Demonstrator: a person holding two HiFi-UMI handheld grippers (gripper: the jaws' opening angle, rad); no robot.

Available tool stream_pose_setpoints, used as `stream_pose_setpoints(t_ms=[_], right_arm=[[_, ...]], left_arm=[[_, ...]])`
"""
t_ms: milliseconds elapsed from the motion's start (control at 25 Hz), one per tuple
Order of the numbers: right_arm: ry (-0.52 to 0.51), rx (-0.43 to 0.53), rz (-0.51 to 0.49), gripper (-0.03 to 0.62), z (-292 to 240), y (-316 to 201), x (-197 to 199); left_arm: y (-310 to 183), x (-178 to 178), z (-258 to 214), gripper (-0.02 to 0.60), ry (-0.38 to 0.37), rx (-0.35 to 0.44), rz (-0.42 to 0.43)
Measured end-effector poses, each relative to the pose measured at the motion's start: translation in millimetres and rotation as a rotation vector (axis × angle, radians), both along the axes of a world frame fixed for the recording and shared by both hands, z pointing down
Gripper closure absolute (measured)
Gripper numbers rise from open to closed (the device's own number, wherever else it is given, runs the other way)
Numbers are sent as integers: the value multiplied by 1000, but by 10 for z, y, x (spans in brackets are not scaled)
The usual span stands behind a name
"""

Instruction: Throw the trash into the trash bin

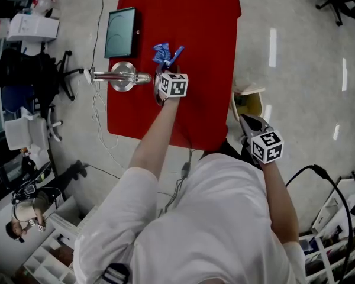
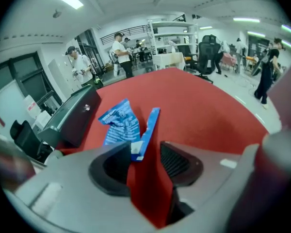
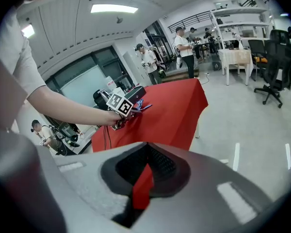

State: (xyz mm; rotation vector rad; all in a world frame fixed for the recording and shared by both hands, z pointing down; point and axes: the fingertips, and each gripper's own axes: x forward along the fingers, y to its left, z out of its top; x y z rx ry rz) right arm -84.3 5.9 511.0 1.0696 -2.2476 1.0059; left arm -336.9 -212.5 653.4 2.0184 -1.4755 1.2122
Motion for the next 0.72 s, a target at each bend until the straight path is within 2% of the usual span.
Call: stream_pose_setpoints(t_ms=[160, 200, 240, 360, 480, 560, 720], right_arm=[[-3, -6, 0, 592, 27, 39, -18], [-3, -8, 0, 592, 30, 40, -28], [-3, -9, 1, 592, 29, 40, -37], [-7, -13, 7, 592, 35, 59, -39], [-7, -17, 11, 592, 60, 73, -25], [-7, -17, 12, 592, 62, 71, -15], [-11, -9, 12, 592, 15, 78, -12]], left_arm=[[35, 55, -3, 484, 75, -13, -24], [27, 41, -1, 533, 92, -20, -40], [16, 23, -3, 552, 110, -27, -56], [0, 4, -33, 561, 155, -43, -81], [-10, -18, -51, 595, 166, -50, -95], [-17, -39, -84, 595, 167, -49, -107], [62, 55, -225, 595, 186, -54, -88]])
